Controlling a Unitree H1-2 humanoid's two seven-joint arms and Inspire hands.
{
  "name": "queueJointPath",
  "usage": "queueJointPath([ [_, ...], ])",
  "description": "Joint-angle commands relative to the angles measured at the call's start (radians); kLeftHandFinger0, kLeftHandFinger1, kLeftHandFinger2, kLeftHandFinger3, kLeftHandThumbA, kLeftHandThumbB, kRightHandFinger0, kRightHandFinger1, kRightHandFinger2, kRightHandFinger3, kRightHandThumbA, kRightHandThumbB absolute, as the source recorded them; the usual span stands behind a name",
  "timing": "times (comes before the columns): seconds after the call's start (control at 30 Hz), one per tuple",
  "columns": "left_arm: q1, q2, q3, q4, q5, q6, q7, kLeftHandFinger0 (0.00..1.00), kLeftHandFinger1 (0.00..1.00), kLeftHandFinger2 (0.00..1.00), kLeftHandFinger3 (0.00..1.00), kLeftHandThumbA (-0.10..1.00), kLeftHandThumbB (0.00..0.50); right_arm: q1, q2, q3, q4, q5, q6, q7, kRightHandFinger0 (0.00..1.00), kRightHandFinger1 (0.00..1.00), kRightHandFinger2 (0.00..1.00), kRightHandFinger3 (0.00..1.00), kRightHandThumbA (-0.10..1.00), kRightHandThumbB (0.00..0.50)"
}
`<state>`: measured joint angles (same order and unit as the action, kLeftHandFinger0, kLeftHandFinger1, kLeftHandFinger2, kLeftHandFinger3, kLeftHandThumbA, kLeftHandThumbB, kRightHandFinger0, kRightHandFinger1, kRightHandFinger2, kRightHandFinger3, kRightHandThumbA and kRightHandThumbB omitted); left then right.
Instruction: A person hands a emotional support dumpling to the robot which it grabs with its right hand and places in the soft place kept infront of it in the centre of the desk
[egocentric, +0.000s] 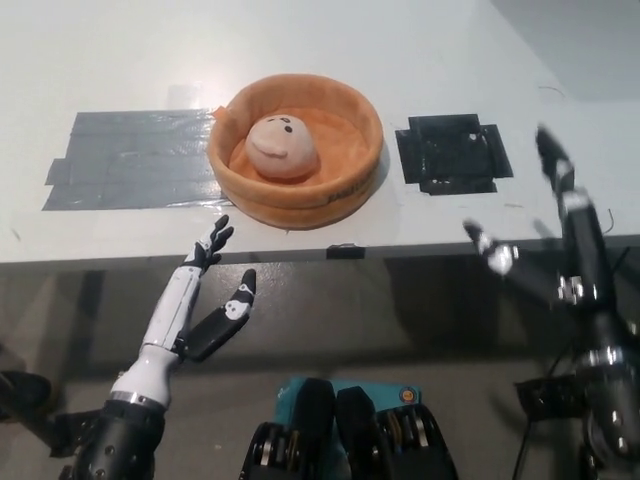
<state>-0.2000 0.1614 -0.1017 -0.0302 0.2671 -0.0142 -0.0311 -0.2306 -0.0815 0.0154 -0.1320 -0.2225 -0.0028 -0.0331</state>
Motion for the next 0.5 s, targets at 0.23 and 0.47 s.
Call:
queueJointPath([
  [0.23,0.046,-0.002,0.005,-0.030,-0.003,-0.040,0.011,1.00,1.00,1.00,1.00,0.47,0.000,0.044,-0.013,0.030,0.194,0.070,-0.198,0.032,1.00,1.00,1.00,1.00,0.79,0.173],
  [0.47,0.097,-0.005,0.000,-0.044,-0.002,-0.047,0.009,1.00,1.00,1.00,1.00,0.44,0.000,0.098,-0.016,0.078,0.215,0.047,-0.207,0.049,1.00,1.00,1.00,1.00,0.83,0.208],
])
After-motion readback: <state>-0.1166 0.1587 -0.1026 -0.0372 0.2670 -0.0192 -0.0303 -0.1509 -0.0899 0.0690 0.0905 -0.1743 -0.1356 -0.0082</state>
